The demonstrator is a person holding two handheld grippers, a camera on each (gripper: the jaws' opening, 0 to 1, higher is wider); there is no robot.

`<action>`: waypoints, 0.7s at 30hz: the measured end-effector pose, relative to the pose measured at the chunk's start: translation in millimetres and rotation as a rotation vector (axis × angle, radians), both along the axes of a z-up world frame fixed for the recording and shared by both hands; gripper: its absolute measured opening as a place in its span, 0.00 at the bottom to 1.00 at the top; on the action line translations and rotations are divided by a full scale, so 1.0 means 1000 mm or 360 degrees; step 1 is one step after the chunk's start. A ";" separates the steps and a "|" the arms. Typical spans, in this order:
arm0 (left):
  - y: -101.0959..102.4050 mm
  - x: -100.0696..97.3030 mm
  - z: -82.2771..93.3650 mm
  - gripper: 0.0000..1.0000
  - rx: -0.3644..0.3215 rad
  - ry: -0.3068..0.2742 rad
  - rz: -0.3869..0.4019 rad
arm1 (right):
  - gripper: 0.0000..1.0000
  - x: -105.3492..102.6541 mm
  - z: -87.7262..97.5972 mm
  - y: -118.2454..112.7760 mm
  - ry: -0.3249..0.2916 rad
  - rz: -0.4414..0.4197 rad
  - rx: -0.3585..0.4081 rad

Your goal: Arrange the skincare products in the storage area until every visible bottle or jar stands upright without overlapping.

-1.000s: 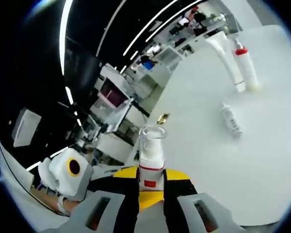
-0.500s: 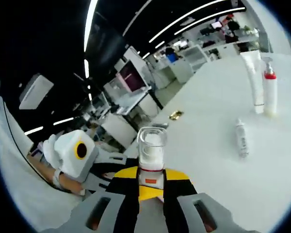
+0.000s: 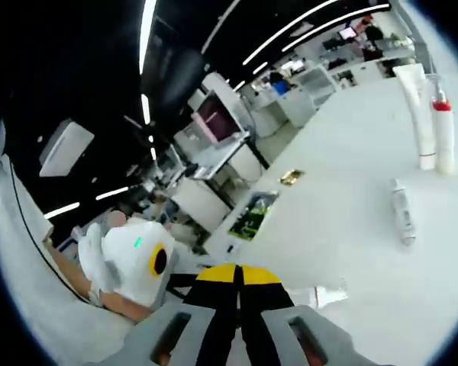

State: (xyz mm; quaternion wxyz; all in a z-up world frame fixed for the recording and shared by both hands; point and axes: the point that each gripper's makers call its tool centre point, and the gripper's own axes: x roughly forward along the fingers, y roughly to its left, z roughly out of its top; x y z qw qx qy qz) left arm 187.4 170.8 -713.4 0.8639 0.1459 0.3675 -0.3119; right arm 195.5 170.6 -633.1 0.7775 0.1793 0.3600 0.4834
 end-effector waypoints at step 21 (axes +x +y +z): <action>-0.011 0.009 0.047 0.16 -0.0555 -0.0024 0.0161 | 0.32 0.003 -0.042 -0.026 0.1192 -0.0637 0.0579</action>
